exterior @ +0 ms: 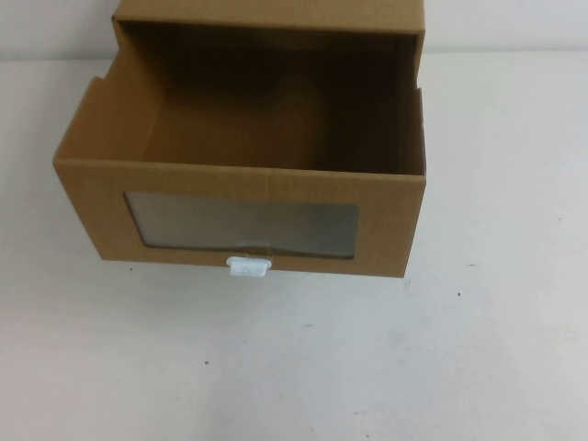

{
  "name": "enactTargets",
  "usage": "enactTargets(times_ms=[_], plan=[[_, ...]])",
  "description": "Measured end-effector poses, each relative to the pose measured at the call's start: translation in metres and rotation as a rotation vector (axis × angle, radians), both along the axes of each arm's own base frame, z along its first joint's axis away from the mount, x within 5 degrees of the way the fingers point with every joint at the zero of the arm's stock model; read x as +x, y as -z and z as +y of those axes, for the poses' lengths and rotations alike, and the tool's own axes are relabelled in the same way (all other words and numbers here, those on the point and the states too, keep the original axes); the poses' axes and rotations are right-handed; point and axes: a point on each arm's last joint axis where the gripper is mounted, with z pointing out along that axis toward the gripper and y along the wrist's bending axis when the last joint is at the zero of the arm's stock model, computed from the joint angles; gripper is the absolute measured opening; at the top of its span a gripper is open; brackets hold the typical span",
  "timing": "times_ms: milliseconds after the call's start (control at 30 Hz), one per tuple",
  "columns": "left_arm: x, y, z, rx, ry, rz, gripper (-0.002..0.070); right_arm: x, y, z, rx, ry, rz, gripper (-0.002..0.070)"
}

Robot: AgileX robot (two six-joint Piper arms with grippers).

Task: Open the shoe box
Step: 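Pull the top drawer of the cardboard box fully open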

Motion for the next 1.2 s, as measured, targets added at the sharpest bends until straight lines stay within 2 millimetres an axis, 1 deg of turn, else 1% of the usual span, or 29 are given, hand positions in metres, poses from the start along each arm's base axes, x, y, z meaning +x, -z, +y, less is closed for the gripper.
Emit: enactTargets(times_ms=[200,367,467,567,633,767,967,1067,1200], plan=[[0.0,0.0,0.0,0.0,0.0,0.0,-0.0006,0.003,-0.003,-0.002,0.001,0.037,-0.041,-0.0018],[0.0,0.0,0.0,0.0,0.0,0.0,-0.0006,0.003,-0.004,-0.001,0.011,0.025,-0.055,-0.0018],[0.0,0.0,0.0,0.0,0.0,0.0,-0.0006,0.001,-0.006,-0.003,0.02,0.061,-0.07,-0.0018],[0.0,0.0,0.0,0.0,0.0,0.0,-0.0006,-0.007,-0.009,-0.005,0.012,0.189,-0.095,-0.0018],[0.0,0.0,0.0,0.0,0.0,0.0,-0.0006,-0.013,-0.011,-0.002,0.003,0.276,-0.107,-0.0018],[0.0,0.0,0.0,0.0,0.0,0.0,-0.0006,-0.026,-0.011,0.003,0.054,0.444,-0.136,-0.0018],[0.0,0.0,0.0,0.0,0.0,0.0,-0.0006,-0.034,0.0,0.011,0.124,0.704,-0.164,-0.0018],[0.0,0.0,0.0,0.0,0.0,0.0,-0.0006,-0.034,0.005,0.014,0.125,0.768,-0.193,-0.0018],[0.0,0.0,0.0,-0.002,0.0,0.0,-0.0006,-0.041,0.015,0.013,0.155,0.844,-0.216,-0.0018]])
